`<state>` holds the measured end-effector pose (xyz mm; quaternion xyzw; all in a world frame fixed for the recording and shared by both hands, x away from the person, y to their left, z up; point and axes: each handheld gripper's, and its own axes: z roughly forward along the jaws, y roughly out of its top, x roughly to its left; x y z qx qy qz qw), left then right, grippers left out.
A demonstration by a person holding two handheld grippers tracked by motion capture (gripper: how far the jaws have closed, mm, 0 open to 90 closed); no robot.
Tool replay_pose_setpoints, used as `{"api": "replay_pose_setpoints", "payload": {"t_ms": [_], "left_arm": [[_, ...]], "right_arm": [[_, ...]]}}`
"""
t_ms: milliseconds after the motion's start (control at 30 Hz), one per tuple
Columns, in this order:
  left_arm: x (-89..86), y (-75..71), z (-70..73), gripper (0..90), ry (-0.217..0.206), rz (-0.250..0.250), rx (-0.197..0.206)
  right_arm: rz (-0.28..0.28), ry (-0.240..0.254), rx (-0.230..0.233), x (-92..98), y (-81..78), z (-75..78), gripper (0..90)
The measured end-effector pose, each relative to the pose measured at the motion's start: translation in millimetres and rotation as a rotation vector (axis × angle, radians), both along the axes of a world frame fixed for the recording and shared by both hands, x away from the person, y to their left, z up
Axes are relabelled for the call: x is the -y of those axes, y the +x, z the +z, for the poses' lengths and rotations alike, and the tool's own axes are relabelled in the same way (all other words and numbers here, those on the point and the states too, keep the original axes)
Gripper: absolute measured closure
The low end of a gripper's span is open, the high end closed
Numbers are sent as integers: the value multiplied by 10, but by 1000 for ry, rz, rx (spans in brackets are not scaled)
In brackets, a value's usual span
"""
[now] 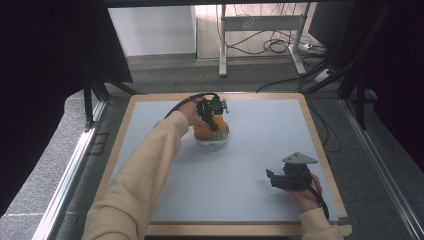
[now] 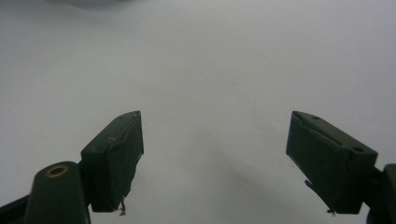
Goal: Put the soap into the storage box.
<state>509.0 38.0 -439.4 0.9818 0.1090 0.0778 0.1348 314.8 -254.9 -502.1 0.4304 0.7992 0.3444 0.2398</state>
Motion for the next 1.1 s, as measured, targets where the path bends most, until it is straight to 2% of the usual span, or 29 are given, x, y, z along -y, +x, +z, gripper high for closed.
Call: {"api": "replay_pose_setpoints", "payload": {"t_ms": [100,200,333,367,433,533,733,867,1033,1100], "left_arm": [[3,8,14,582,-30,13,6],[0,4,47,514,-30,33,42],[-25,-3,105,300,-30,91,135],[-36,-5,118,252,-45,109,148],[-65,-16,158,214,-67,130,164],[-89,-40,193,165,-97,151,163],[-163,-125,278,157,-162,182,172],[-232,-228,308,153,-199,194,153],[-372,-413,346,159,-267,228,134],[-425,-513,352,162,-275,222,147]], "right_arm": [[0,0,-1,-1,-2,0,192],[1,1,-2,-2,-1,-1,192],[3,0,-2,-6,-3,1,192],[3,0,-2,-7,-3,0,192],[3,0,-3,-8,-4,-1,192],[3,-1,-1,-7,-3,0,192],[3,-2,-2,-12,-5,-1,191],[5,-5,2,-15,-8,2,191],[4,-4,3,-19,-13,7,191],[5,-5,4,-21,-14,7,191]]}}
